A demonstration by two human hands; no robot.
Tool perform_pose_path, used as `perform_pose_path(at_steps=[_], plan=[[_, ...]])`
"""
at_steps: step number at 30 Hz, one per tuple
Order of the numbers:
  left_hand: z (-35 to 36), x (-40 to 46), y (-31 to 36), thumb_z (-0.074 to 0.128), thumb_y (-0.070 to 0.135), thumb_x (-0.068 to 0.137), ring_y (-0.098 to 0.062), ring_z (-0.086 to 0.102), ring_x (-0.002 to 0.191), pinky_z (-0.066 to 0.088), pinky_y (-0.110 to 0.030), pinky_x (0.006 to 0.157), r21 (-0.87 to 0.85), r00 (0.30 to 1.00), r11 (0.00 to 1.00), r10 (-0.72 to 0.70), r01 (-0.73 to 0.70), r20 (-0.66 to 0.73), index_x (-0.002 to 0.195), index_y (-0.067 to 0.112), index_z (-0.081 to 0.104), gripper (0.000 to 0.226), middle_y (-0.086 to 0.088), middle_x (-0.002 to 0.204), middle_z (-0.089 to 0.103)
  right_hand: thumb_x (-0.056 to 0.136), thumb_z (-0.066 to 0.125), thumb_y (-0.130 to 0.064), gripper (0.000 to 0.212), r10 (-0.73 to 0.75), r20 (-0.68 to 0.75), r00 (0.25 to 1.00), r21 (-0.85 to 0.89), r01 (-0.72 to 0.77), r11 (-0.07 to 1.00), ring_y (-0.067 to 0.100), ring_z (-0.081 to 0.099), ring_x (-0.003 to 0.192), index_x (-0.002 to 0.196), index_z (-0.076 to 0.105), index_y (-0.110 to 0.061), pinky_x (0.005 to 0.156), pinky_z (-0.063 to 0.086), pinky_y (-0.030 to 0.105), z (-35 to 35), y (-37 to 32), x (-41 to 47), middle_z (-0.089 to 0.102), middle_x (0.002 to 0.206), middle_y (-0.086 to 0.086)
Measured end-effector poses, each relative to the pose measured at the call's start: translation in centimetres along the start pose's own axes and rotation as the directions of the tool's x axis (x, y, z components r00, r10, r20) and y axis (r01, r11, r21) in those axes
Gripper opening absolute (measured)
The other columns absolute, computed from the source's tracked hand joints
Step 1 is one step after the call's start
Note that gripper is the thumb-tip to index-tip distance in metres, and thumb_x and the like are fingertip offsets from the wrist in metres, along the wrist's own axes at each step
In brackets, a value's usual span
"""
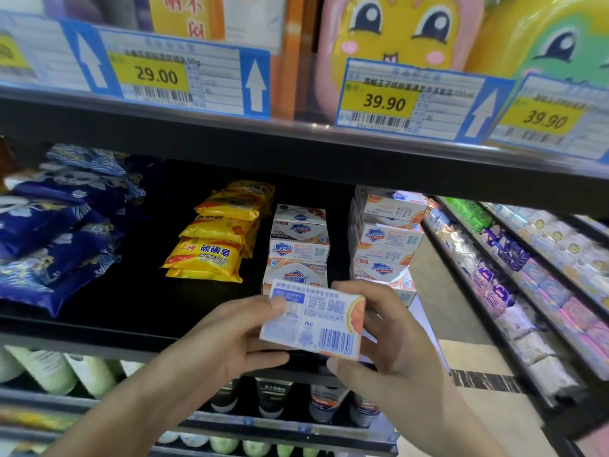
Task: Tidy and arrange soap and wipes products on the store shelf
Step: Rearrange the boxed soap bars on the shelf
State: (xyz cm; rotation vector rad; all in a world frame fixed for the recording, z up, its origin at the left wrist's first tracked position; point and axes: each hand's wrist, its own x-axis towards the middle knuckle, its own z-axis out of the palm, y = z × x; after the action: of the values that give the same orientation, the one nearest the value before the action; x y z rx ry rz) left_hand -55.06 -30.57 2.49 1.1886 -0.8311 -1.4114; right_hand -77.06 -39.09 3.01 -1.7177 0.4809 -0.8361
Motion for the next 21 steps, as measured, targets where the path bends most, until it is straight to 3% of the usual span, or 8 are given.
perform_pose_path(at_steps=[3, 6, 9, 12, 14, 17, 19, 21], plan=[[0.3, -0.3, -0.4, 0.086, 0.055, 0.073, -0.018, 0.069, 0.123, 0.058, -0.026, 0.097, 0.134, 0.998, 0.99, 0.046, -0.051, 0.042, 0.12, 0.042, 0.073, 0.05, 0.0, 0.13, 0.074, 0.077, 0.073, 0.007, 0.068, -0.009, 0.011, 1.0, -0.047, 0.009, 0.999, 0.023, 0.065, 0.119, 0.128, 0.056, -0.035, 0.088, 0.056, 0.027, 0.1, 0.5, -0.4, 0.068, 0.128, -0.001], [0.6, -0.3, -0.5, 0.082, 0.052, 0.077, -0.014, 0.07, 0.12, 0.058, -0.024, 0.095, 0.182, 0.997, 0.98, 0.076, -0.08, 0.031, 0.12, 0.046, 0.072, 0.045, 0.004, 0.127, 0.075, 0.078, 0.074, 0.005, 0.068, -0.009, 0.003, 1.0, -0.087, 0.01, 0.996, 0.022, 0.065, 0.118, 0.126, 0.056, -0.039, 0.088, 0.056, 0.026, -0.1, 0.6, -0.7, 0.068, 0.126, -0.004], [0.7, -0.5, -0.4, 0.082, 0.046, 0.08, -0.016, 0.071, 0.12, 0.058, -0.031, 0.1, 0.201, 0.992, 0.971, 0.124, -0.128, 0.032, 0.121, 0.044, 0.071, 0.042, 0.002, 0.127, 0.075, 0.077, 0.075, -0.001, 0.075, 0.025, 0.0, 1.0, -0.102, -0.025, 0.994, 0.019, 0.068, 0.114, 0.132, 0.052, -0.047, 0.088, 0.057, 0.027, -0.3, 0.3, -0.8, 0.068, 0.122, -0.009], [0.8, -0.6, 0.0, 0.086, 0.032, 0.08, -0.019, 0.072, 0.118, 0.055, -0.023, 0.101, 0.215, 0.977, 0.955, 0.214, -0.206, -0.011, 0.117, 0.037, 0.074, 0.039, 0.0, 0.126, 0.076, 0.076, 0.077, -0.007, 0.083, 0.06, -0.044, 0.997, -0.036, -0.062, 0.997, 0.016, 0.069, 0.11, 0.145, 0.045, -0.04, 0.085, 0.057, 0.024, -0.6, 0.1, -0.8, 0.062, 0.129, -0.015], [0.8, -0.8, 0.3, 0.088, 0.033, 0.075, -0.018, 0.072, 0.117, 0.055, -0.019, 0.097, 0.238, 0.962, 0.937, 0.272, -0.257, -0.031, 0.115, 0.035, 0.074, 0.042, 0.0, 0.124, 0.076, 0.076, 0.078, -0.018, 0.072, 0.115, -0.125, 0.986, 0.076, -0.106, 0.991, 0.015, 0.07, 0.105, 0.142, 0.055, -0.036, 0.082, 0.058, 0.025, -0.8, -0.2, -0.4, 0.063, 0.13, -0.008], [1.0, -1.1, 0.7, 0.089, 0.024, 0.074, -0.014, 0.073, 0.114, 0.055, -0.017, 0.092, 0.281, 0.932, 0.899, 0.36, -0.337, -0.035, 0.111, 0.037, 0.075, 0.041, 0.001, 0.121, 0.077, 0.068, 0.079, -0.051, 0.051, 0.27, -0.15, 0.951, 0.184, -0.241, 0.953, 0.016, 0.073, 0.096, 0.118, 0.07, -0.044, 0.075, 0.062, 0.032, -1.0, -0.6, 0.3, 0.072, 0.117, -0.006], [1.1, -1.1, 0.8, 0.093, 0.014, 0.075, -0.014, 0.073, 0.114, 0.056, -0.017, 0.09, 0.3, 0.915, 0.878, 0.401, -0.374, -0.034, 0.108, 0.036, 0.076, 0.044, 0.001, 0.119, 0.078, 0.07, 0.083, -0.058, 0.036, 0.375, -0.11, 0.92, 0.264, -0.337, 0.904, 0.026, 0.074, 0.088, 0.103, 0.076, -0.045, 0.071, 0.063, 0.044, -0.9, -0.7, 0.7, 0.075, 0.104, 0.0], [1.1, -1.1, 0.8, 0.09, 0.008, 0.073, -0.013, 0.072, 0.114, 0.056, -0.017, 0.088, 0.302, 0.903, 0.865, 0.429, -0.4, -0.034, 0.107, 0.033, 0.077, 0.044, 0.0, 0.119, 0.078, 0.078, 0.08, -0.056, 0.032, 0.42, 0.018, 0.907, 0.371, -0.396, 0.84, 0.032, 0.073, 0.083, 0.105, 0.077, -0.039, 0.067, 0.061, 0.046, -0.7, -1.0, 0.7, 0.076, 0.11, 0.003]])
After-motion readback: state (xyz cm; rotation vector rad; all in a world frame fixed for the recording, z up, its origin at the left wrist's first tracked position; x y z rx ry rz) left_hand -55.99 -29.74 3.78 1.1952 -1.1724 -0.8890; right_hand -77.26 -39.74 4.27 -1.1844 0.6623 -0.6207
